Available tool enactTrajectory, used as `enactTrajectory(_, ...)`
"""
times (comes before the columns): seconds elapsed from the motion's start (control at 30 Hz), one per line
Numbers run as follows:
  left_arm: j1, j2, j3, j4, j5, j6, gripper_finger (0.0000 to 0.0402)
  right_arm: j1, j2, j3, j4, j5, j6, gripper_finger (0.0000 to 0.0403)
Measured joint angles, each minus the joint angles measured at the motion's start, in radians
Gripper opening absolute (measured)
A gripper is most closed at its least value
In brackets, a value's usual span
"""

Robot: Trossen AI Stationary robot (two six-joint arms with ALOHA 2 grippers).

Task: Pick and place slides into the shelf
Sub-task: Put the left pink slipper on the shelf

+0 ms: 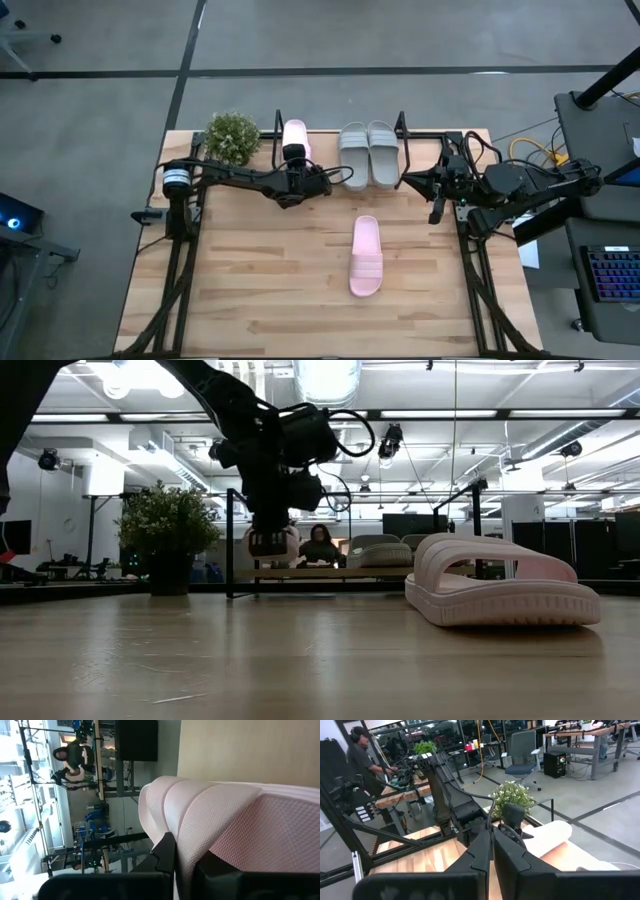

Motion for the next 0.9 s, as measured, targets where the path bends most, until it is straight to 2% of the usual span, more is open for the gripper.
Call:
enactTrajectory(0.17, 0.007, 0.000, -0.001, 0.046, 0.016, 0.008, 0.0000, 0.000, 0.000, 0.000, 0.000, 0.000, 0.000, 0.0013)
enactTrajectory(0.3, 0.011, 0.000, -0.001, 0.090, 0.028, 0.074, 0.0000, 0.000, 0.000, 0.000, 0.000, 0.000, 0.000, 0.0013)
enactTrajectory(0.6, 0.023, -0.002, -0.012, 0.089, 0.030, 0.074, 0.0000, 0.000, 0.000, 0.000, 0.001, 0.000, 0.004, 0.0013)
enactTrajectory(0.9, 0.023, -0.015, -0.074, 0.081, 0.038, 0.074, 0.0000, 0.000, 0.000, 0.000, 0.001, 0.000, 0.002, 0.0013)
